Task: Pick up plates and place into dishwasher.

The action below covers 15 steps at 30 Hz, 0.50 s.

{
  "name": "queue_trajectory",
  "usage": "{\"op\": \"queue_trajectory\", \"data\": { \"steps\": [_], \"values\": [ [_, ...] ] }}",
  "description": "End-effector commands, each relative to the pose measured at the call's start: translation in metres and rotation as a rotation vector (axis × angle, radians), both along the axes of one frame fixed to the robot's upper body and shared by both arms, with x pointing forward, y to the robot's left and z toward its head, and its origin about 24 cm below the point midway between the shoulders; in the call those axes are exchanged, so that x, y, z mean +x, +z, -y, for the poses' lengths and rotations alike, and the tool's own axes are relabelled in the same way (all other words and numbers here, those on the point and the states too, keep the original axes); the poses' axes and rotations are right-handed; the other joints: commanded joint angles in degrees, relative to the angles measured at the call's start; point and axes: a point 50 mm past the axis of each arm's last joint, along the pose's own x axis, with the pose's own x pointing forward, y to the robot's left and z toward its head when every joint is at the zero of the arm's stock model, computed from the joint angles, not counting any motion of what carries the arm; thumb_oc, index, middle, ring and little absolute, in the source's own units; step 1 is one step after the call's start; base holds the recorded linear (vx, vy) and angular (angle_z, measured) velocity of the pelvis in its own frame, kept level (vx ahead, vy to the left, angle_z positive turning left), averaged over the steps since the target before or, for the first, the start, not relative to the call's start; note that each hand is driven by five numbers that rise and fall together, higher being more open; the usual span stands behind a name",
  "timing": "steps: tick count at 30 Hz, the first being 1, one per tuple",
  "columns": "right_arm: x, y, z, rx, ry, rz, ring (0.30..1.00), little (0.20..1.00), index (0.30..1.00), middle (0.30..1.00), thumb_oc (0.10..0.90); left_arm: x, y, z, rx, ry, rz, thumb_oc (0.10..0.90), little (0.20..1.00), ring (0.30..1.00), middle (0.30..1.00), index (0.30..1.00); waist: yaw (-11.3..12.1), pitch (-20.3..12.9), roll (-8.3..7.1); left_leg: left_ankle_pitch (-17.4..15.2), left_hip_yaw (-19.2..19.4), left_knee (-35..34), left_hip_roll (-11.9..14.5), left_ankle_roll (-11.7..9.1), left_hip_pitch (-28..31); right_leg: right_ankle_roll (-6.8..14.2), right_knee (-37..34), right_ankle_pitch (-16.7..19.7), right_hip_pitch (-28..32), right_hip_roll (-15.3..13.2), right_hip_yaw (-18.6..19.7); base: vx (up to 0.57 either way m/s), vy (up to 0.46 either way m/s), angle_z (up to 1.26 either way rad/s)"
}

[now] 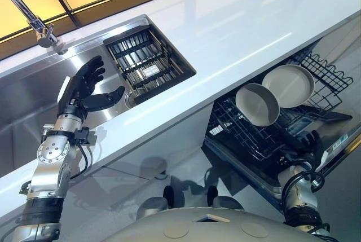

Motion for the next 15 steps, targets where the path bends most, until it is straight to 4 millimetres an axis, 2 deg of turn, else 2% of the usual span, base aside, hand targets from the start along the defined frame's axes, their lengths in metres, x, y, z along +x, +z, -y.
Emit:
{"op": "queue_trajectory", "data": {
  "steps": [1, 6, 8, 13, 15],
  "values": [
    [0.026, 0.024, 0.002, 0.037, 0.007, 0.236, 0.900, 0.900, 0.900, 0.900, 0.800, 0.011, 0.042, -0.008, 0.052, 0.027, 0.208, 0.800, 0.900, 0.900, 0.900, 0.900, 0.4, -1.4, -1.26, -1.4, 1.7, 0.4, -1.8, 0.5, -1.7, 1.1, 2.4, -1.7, -0.5, 0.0, -1.7, 0.01, 0.017, 0.08],
    [0.030, 0.009, -0.016, 0.251, 0.001, 0.321, 0.900, 0.900, 0.900, 0.900, 0.800, 0.014, 0.042, -0.002, 0.049, 0.011, 0.206, 0.800, 0.900, 0.900, 0.900, 0.900, 1.3, -1.2, -0.90, -1.2, 0.8, 0.4, -2.1, 0.5, -1.9, 1.0, 2.5, -1.8, -0.3, -0.3, -2.4, 0.02, 0.013, 0.07],
    [0.037, 0.005, -0.030, 0.386, 0.050, 0.405, 0.900, 0.900, 0.900, 0.900, 0.800, 0.015, 0.042, 0.001, 0.048, 0.000, 0.204, 0.800, 0.900, 0.900, 0.900, 0.900, 1.9, -1.3, -0.67, -1.1, 0.2, 0.4, -2.2, 0.6, -1.9, 0.8, 2.5, -1.8, -0.1, -0.4, -2.9, 0.04, 0.014, 0.06],
    [0.061, 0.016, -0.051, 0.421, 0.229, 0.491, 0.900, 0.900, 0.900, 0.900, 0.800, 0.019, 0.039, 0.009, 0.042, -0.019, 0.197, 0.800, 0.900, 0.900, 0.900, 0.900, 3.2, -1.4, -0.26, -0.8, -1.2, 0.4, -2.6, 0.5, -1.8, 0.6, 2.5, -1.8, 0.4, -0.7, -3.9, 0.05, 0.023, 0.04],
    [0.074, 0.028, -0.056, 0.414, 0.310, 0.535, 0.900, 0.900, 0.900, 0.900, 0.800, 0.021, 0.038, 0.013, 0.040, -0.032, 0.192, 0.800, 0.900, 0.900, 0.900, 0.900, 3.9, -1.6, -0.08, -0.7, -1.8, 0.4, -2.8, 0.6, -1.9, 0.5, 2.5, -1.8, 0.5, -0.8, -4.4, 0.05, 0.030, 0.11]
  ]
}}
